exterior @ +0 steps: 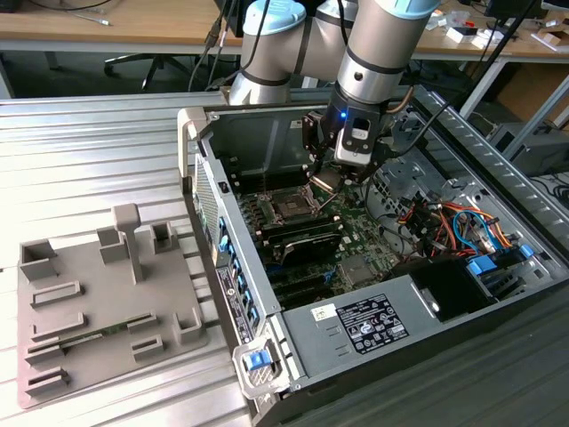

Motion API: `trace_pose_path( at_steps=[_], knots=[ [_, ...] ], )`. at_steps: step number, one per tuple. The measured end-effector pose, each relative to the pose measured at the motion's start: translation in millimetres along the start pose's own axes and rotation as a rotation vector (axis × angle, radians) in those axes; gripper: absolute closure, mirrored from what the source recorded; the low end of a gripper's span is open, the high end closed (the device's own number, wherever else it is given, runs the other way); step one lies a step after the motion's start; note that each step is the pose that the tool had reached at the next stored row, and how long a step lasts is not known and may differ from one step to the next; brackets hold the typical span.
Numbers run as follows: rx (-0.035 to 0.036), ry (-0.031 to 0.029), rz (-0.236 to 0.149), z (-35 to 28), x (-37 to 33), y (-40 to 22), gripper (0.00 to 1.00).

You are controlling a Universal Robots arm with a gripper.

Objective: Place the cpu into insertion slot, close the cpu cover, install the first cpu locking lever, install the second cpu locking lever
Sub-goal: 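Place the cpu into insertion slot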

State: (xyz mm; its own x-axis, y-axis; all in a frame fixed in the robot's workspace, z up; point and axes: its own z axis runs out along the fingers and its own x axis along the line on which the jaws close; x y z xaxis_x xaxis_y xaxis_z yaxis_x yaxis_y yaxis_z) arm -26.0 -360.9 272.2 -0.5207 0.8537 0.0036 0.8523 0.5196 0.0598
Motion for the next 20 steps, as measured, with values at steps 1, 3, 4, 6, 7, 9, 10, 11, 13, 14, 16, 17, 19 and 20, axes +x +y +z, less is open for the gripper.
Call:
trace_pose_path(
  at_steps=[1,3,4,6,7,9,10,11,13,14,16,17,19,20],
  knots=[
    [0.0000,-0.0002,0.002,0.1,0.0,0.0,0.46],
    [0.0001,-0.0005,0.005,0.2,0.0,0.0,0.46],
    [0.0001,-0.0006,0.006,0.2,0.0,0.0,0.46],
    [0.0001,-0.0007,0.007,0.3,0.0,0.0,0.46],
    [0.0002,-0.0008,0.008,0.3,0.0,0.0,0.46],
    [0.0002,-0.0009,0.009,0.3,0.0,0.0,0.46],
    [0.0002,-0.0010,0.010,0.4,0.0,0.0,0.46],
    [0.0002,-0.0010,0.010,0.4,0.0,0.0,0.46],
    [0.0002,-0.0011,0.011,0.4,0.0,0.0,0.46],
    [0.0003,-0.0012,0.012,0.4,0.0,0.0,0.46],
    [0.0002,-0.0012,0.013,0.5,0.0,0.0,0.46],
    [0.0002,-0.0013,0.014,0.5,0.0,0.0,0.46],
    [0.0002,-0.0015,0.016,0.6,0.0,0.0,0.46],
    [0.0002,-0.0015,0.016,0.6,0.0,0.0,0.46]
  ],
)
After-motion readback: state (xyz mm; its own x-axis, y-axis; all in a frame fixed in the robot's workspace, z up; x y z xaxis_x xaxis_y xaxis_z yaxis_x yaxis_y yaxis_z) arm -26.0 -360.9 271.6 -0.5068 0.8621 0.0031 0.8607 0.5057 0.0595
